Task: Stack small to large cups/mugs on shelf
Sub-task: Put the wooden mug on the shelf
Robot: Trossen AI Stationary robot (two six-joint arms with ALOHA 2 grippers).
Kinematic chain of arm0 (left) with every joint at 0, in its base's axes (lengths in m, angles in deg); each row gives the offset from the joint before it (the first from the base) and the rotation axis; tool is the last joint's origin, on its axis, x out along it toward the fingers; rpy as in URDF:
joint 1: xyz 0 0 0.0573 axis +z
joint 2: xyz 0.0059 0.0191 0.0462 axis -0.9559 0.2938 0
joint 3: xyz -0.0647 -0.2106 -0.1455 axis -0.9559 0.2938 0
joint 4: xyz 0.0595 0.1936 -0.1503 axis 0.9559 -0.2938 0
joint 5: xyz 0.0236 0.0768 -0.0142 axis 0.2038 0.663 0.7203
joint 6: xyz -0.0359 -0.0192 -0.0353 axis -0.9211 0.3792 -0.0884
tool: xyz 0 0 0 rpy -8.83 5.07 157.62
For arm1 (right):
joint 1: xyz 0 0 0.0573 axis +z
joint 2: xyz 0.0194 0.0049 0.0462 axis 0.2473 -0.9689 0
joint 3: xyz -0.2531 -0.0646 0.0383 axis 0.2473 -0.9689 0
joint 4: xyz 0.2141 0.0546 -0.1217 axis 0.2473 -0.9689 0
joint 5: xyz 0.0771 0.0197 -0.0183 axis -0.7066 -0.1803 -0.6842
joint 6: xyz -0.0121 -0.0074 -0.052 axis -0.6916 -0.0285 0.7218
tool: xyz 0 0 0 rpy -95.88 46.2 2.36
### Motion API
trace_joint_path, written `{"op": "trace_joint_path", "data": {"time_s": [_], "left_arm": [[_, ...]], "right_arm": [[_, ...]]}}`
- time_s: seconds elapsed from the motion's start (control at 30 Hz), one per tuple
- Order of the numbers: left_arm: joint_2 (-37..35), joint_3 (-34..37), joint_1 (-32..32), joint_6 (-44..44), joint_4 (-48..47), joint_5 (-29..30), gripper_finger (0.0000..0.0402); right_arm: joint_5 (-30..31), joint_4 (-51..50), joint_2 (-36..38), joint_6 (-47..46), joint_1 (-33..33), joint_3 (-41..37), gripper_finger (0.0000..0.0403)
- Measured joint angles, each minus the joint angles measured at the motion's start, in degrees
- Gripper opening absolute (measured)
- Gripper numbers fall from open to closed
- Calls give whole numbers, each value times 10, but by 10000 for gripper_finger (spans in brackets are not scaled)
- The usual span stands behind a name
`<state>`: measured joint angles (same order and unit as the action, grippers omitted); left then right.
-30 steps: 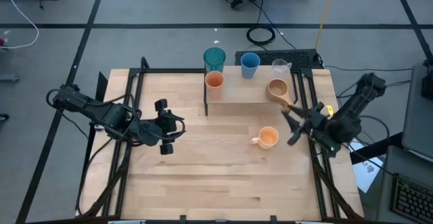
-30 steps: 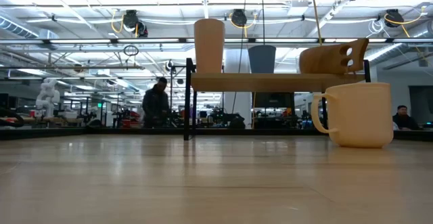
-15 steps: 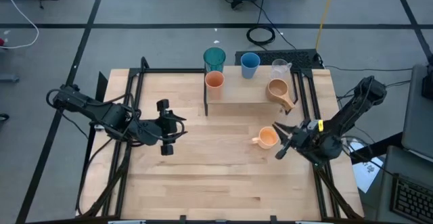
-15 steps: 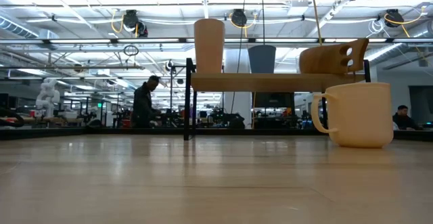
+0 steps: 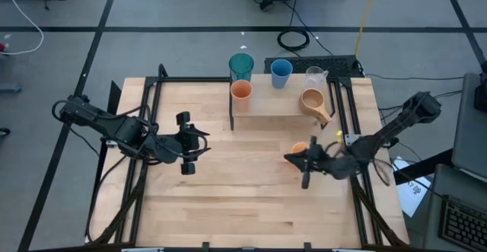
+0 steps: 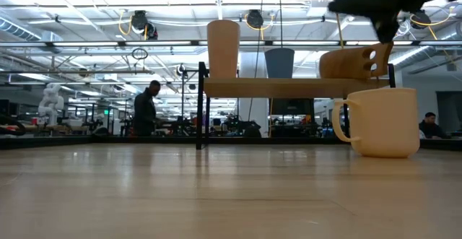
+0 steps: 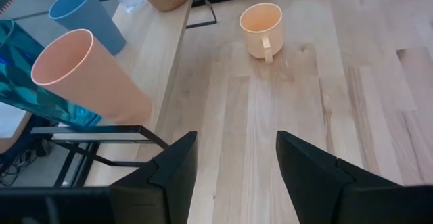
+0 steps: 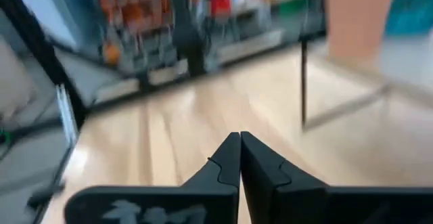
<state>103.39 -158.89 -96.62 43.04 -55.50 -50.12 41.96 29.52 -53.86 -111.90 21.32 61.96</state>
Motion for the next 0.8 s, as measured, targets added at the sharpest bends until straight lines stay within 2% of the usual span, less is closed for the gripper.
{"op": "trace_joint_path", "data": {"time_s": [0.07,0.17,0.37,0.5,0.67,0.8], "left_arm": [[0,0,0,0,2,0,202],[0,0,0,0,2,0,202],[0,0,0,2,2,0,202],[0,0,0,3,2,0,202],[0,0,0,3,2,0,202],[0,0,0,3,2,0,202]], "right_arm": [[-65,-120,0,-66,-35,34,0],[-114,-304,0,-136,-74,95,0],[-115,-590,0,-210,-95,207,0],[-115,-772,0,-279,-105,254,0],[-115,-921,0,-331,-126,269,0],[-114,-959,0,-332,-150,269,0]]}}
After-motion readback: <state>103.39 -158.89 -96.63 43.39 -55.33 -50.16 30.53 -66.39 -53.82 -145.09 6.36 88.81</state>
